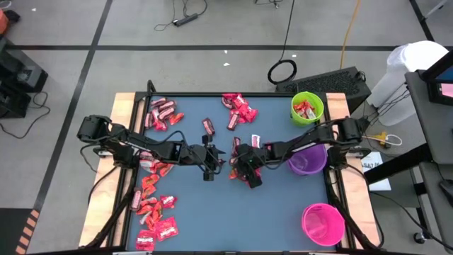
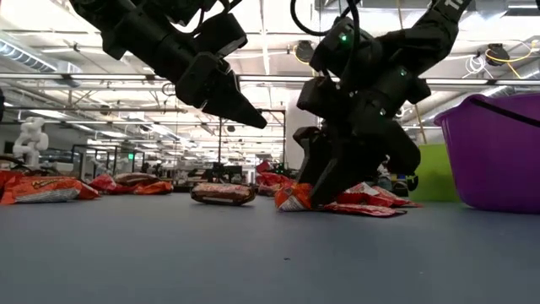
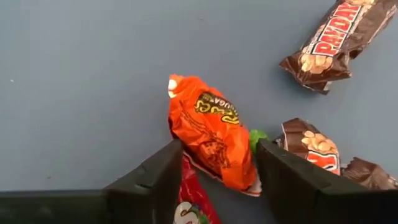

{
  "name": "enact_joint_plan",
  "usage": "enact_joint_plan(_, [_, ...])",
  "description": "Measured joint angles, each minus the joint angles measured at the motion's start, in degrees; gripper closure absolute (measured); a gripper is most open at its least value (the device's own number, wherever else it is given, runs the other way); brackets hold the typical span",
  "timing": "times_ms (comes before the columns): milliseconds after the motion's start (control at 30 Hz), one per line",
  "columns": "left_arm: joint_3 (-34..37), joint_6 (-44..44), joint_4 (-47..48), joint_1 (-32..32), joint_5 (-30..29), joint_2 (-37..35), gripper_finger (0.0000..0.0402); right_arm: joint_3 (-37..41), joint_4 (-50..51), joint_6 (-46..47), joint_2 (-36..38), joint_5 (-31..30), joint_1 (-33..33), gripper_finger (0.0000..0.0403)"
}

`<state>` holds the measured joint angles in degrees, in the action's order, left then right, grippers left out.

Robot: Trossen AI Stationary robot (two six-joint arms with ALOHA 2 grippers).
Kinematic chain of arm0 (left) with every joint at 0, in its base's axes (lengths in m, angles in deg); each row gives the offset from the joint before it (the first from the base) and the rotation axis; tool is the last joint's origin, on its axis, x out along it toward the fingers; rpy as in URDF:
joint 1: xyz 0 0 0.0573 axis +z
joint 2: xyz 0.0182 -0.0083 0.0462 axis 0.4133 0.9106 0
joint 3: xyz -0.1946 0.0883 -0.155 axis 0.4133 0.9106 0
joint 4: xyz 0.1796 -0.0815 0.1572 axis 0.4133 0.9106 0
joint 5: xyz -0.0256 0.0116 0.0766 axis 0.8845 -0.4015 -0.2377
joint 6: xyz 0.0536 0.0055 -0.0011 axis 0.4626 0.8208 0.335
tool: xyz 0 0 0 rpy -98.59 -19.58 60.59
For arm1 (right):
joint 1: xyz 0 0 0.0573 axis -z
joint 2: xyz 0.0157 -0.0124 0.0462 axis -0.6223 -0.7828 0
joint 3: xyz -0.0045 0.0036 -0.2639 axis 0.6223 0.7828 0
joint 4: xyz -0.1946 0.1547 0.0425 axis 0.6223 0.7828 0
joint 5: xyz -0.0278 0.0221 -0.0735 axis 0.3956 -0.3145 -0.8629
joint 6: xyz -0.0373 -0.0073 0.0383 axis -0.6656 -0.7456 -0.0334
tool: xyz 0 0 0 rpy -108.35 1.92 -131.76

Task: Organize candy in baskets
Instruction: Put the orange chocolate bar into the green bucket

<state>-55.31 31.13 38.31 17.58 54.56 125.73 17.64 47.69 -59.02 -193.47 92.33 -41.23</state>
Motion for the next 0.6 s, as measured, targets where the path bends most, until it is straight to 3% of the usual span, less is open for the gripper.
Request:
enact_joint_plan(400, [0.0,-0.02,0.03,0.0,0.02,0.0,0.0239,0.0,-0.03,-1.07,0.07,-0.1,0.0,0.0354])
enact_joint_plan(600, [0.0,-0.02,0.03,0.0,0.0,0.0,0.0239,0.0,0.92,-1.51,0.93,-0.29,0.0,0.038])
